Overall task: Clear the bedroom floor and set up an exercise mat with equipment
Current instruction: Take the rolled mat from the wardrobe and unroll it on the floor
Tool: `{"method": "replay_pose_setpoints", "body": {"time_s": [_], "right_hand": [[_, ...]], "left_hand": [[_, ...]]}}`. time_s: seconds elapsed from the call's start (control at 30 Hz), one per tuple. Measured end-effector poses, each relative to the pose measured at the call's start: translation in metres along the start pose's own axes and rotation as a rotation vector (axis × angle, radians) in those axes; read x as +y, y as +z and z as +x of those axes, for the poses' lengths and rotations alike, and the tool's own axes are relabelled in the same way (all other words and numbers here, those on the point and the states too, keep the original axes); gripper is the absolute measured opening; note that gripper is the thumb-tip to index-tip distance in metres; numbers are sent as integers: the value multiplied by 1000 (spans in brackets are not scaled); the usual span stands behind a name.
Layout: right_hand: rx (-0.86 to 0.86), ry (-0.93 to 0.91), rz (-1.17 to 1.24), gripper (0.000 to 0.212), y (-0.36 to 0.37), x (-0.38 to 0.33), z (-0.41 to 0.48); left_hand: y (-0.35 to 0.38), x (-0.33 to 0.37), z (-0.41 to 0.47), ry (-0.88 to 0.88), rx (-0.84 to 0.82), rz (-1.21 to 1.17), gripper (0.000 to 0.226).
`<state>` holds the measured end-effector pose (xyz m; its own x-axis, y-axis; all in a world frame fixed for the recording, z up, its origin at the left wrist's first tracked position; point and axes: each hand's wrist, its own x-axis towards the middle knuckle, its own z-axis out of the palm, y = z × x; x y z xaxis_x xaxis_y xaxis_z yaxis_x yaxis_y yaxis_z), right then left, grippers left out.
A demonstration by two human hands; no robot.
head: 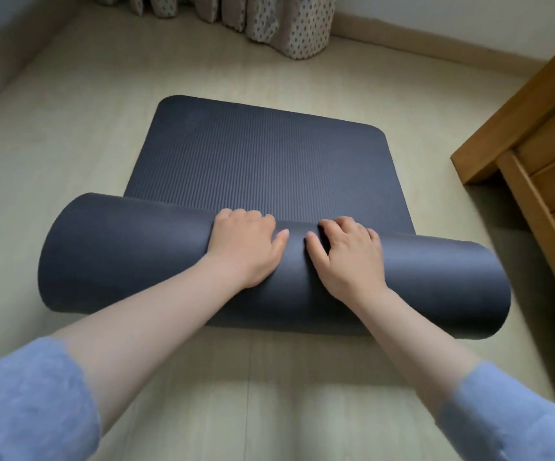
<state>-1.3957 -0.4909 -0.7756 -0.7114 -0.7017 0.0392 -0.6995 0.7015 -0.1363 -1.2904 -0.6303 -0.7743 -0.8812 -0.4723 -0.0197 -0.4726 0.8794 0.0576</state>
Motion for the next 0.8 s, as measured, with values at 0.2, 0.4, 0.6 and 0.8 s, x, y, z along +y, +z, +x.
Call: {"method": "replay_pose_setpoints", "body": {"time_s": [0.2, 0.4, 0.6, 0.8], "right_hand": [[-254, -27, -15, 51, -3, 5, 11], [26, -73, -10, 49, 6, 3, -62], [73, -83, 26, 53, 3, 5, -130], [-69, 11, -1, 50, 1, -1, -87]], "left_hand": [[-2, 8, -43, 32, -26, 13, 50], [-2, 21, -55, 3, -106, -11, 46], [0, 25, -54, 12, -237, -60, 51], [4, 28, -72, 26, -109, -33, 47]]}}
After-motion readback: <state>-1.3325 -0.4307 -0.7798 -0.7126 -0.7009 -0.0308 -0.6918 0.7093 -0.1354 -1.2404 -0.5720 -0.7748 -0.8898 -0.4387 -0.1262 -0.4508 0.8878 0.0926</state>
